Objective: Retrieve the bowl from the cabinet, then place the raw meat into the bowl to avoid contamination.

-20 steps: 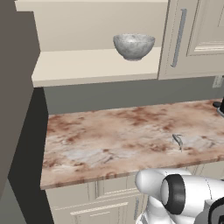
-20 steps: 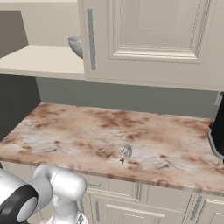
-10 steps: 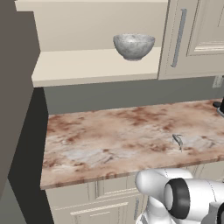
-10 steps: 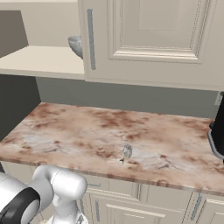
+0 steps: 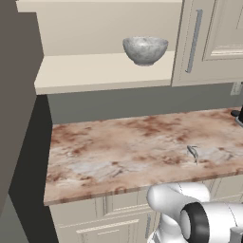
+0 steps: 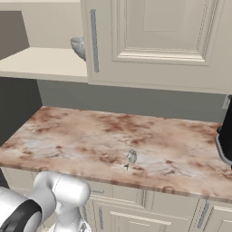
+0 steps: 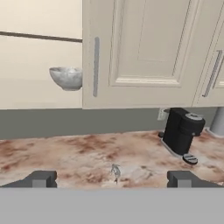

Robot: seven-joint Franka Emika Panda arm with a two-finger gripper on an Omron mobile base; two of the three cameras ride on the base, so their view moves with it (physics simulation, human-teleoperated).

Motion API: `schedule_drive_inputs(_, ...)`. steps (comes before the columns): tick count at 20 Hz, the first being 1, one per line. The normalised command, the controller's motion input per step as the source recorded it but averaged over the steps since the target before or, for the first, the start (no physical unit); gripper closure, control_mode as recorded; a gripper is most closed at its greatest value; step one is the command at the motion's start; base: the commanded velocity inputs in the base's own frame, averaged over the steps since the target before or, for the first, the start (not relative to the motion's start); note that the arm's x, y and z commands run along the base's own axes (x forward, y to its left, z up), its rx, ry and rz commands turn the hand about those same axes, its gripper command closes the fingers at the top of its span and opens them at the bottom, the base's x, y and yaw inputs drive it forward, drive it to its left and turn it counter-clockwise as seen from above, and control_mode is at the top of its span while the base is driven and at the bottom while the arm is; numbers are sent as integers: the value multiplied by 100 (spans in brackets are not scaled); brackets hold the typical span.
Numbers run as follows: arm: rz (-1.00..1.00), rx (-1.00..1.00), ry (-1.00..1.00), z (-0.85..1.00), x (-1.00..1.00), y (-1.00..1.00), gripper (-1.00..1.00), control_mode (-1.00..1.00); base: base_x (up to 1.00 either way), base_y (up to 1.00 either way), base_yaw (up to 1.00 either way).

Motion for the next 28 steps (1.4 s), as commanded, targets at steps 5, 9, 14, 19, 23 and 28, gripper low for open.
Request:
schedule_drive_inputs(5, 3, 0, -21, -6, 8, 0, -100, -100, 0, 0, 0)
schedule_drive_inputs(9, 5, 0, -24, -5, 13, 0, -100, -100, 0, 0, 0)
schedule_drive_inputs(14, 5, 0, -17, -10, 36, 0, -100, -100, 0, 0, 0)
schedule_drive_inputs(19, 6, 0, -13, -13, 50, 0, -100, -100, 0, 0, 0)
schedule_drive_inputs(23, 6, 0, -15, -8, 45, 0, -100, -100, 0, 0, 0)
schedule_drive_inputs(28, 6, 0, -19, -1, 27, -1, -100, -100, 0, 0, 0)
